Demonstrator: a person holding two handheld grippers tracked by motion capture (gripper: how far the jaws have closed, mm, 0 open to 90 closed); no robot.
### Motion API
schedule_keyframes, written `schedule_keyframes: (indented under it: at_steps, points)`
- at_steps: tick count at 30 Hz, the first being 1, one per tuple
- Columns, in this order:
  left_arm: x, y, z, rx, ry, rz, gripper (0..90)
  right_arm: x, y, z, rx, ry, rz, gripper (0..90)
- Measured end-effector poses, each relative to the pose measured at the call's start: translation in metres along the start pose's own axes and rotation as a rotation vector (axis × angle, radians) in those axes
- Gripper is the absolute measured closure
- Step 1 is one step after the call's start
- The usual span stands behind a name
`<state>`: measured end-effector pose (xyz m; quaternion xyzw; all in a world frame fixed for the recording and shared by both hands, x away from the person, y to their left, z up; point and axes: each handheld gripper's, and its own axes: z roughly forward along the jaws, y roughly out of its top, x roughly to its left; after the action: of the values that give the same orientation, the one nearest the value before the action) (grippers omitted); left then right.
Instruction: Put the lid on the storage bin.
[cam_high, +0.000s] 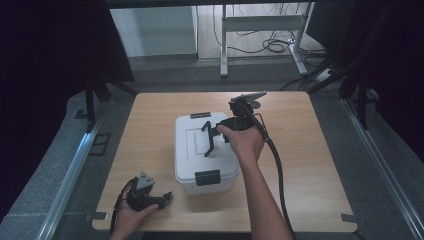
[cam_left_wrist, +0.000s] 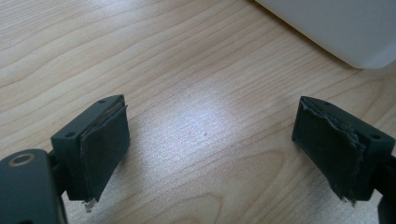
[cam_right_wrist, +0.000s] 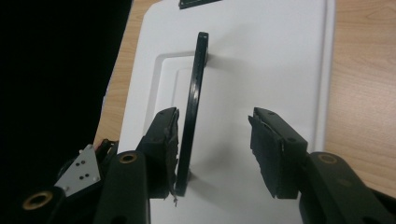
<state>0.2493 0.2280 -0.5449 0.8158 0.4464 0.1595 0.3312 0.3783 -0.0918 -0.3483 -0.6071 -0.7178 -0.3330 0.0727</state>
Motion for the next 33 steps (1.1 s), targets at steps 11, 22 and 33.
schedule_keyframes:
  at_steps: [11, 22, 33]
  points:
    - [0.0, 0.0, 0.0, 0.001, 0.0, 0.004, 11.0, -0.033, -0.008, -0.026, -0.037, 0.038, -0.024, 50.9]
    - [0.001, 0.0, 0.0, 0.0, -0.002, 0.008, 10.9, -0.08, -0.035, -0.036, -0.071, 0.028, -0.091, 48.4]
    - [0.0, 0.0, 0.0, -0.003, 0.001, 0.003, 11.2, -0.13, -0.068, -0.042, -0.109, 0.038, -0.096, 46.7]
